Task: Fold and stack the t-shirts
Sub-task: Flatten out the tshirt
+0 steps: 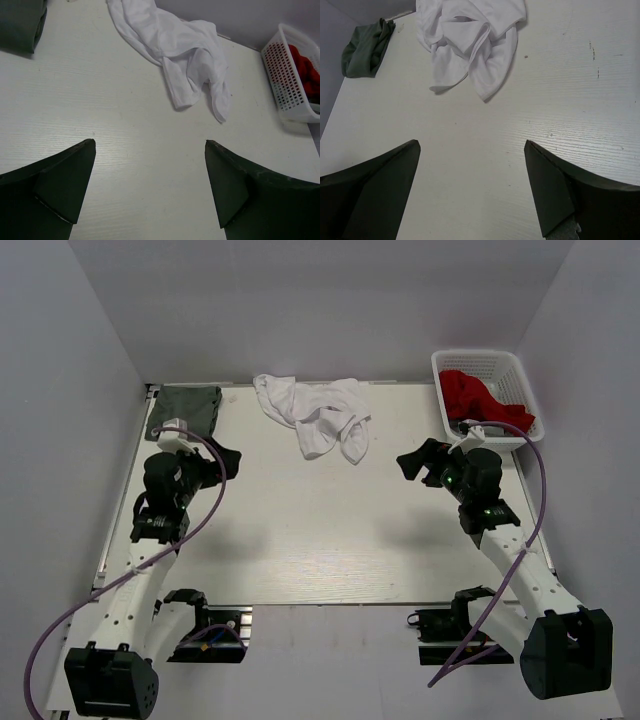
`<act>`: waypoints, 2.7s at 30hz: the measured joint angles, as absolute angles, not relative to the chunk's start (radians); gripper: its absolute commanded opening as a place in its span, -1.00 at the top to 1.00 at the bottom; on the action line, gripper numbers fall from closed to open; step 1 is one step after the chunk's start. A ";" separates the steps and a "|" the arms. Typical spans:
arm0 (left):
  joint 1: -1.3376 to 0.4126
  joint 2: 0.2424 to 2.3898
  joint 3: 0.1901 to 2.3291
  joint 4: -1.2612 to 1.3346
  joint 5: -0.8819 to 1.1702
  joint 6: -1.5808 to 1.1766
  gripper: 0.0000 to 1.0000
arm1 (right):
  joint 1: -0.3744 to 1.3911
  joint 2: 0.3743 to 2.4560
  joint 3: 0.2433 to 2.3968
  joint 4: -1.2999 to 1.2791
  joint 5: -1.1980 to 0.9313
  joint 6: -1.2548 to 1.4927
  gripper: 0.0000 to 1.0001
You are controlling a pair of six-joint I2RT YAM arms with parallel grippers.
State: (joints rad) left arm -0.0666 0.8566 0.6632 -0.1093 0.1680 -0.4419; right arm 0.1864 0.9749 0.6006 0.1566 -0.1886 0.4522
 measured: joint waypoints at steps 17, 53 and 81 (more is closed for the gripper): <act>-0.099 1.254 0.710 0.065 0.395 -0.454 -1.00 | 0.191 1.100 0.640 0.152 -0.191 0.414 -0.81; -0.419 2.198 1.561 -0.207 0.088 -0.393 1.00 | 0.340 1.951 1.339 -0.125 -0.074 0.280 -0.67; -0.415 1.662 1.229 -0.242 -0.076 -0.409 1.00 | 0.464 1.768 1.217 -0.100 0.296 0.352 1.00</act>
State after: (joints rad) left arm -0.4149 1.6619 1.2289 -0.2420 -0.0757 -0.4088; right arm 0.4641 1.7676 1.2167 -0.1001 0.2958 0.3515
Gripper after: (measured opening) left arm 0.022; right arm 0.011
